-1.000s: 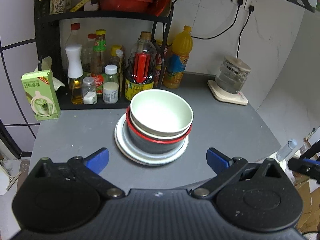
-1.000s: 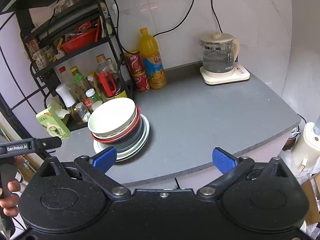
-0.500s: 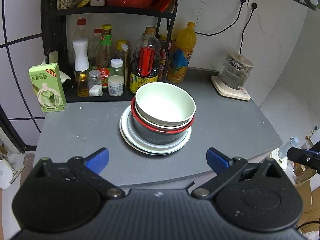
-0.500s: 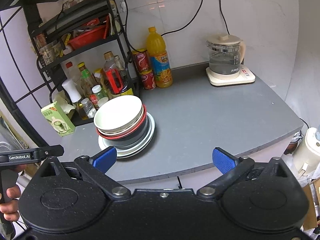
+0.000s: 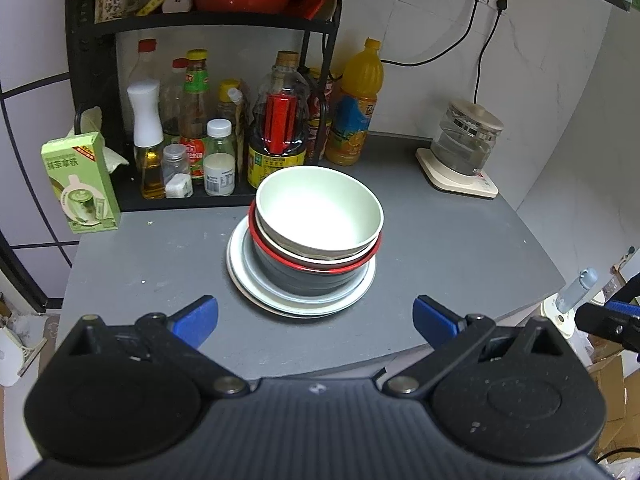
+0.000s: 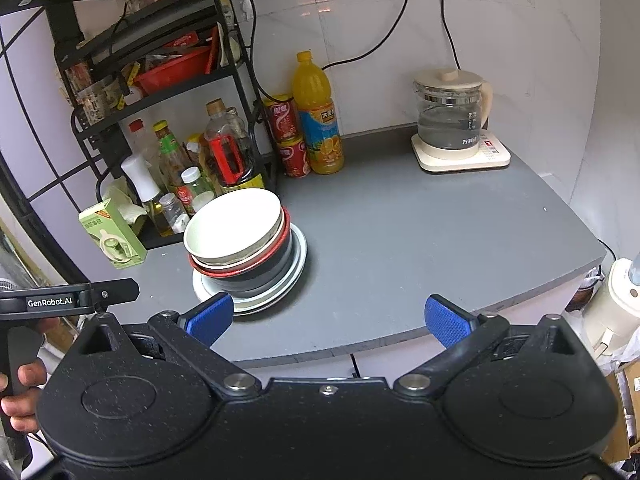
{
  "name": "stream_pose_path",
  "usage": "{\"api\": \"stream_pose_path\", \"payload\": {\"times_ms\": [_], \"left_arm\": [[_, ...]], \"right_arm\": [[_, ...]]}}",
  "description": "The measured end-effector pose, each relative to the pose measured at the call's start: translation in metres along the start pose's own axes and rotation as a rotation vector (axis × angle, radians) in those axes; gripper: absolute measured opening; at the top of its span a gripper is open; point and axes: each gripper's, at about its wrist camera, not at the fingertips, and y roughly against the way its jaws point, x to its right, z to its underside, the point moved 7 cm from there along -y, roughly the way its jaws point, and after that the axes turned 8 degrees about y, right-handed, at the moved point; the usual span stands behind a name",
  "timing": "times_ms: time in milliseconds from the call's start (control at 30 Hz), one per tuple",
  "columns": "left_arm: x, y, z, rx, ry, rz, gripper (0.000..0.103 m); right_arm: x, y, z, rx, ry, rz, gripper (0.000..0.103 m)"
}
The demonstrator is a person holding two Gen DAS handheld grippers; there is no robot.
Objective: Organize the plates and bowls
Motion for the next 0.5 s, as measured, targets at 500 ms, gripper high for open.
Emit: {"api": "stream_pose_path", "payload": {"times_ms": [500], "left_arm": [[0.015,-0.009,0.003,-0.009,-0.027,0.01,0.103]], "right_arm": [[0.016,0.002,0.01,-0.019,-0.029,0.025,0.103]]}}
